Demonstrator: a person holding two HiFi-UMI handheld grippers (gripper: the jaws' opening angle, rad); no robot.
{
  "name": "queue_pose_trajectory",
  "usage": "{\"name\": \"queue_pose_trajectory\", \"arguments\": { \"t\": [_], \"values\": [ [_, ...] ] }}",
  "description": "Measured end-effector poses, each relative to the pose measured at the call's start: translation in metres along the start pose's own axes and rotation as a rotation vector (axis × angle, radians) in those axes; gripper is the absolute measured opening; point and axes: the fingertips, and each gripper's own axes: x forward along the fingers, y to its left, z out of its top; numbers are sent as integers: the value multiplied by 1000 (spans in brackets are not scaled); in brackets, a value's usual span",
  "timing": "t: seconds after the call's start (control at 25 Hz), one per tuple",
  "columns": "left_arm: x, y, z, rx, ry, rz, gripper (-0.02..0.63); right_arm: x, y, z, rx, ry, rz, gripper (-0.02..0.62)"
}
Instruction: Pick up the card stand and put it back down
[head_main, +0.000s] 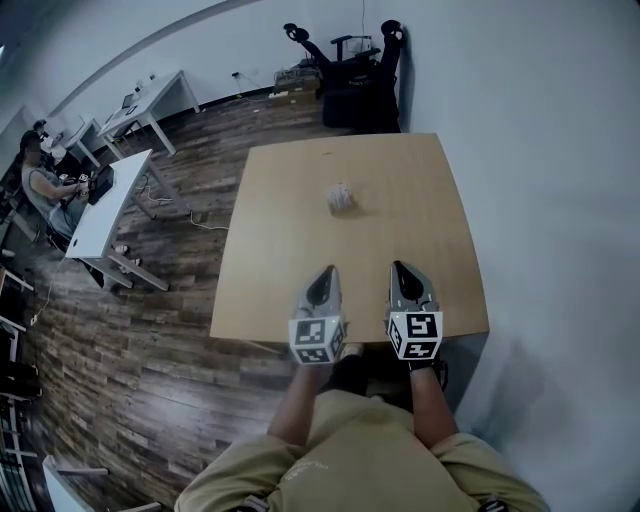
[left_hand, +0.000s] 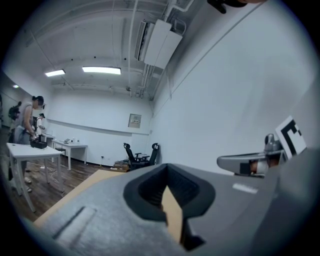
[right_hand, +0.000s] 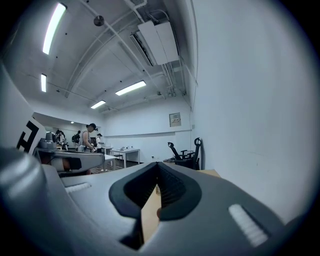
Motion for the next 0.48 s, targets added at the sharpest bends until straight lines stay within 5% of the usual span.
{"name": "queue_pose_trajectory", "arguments": {
  "t": [0.48],
  "values": [
    [-21, 3, 23, 30, -42, 34, 3, -21, 9, 14, -32, -32, -16, 5]
  ]
}}
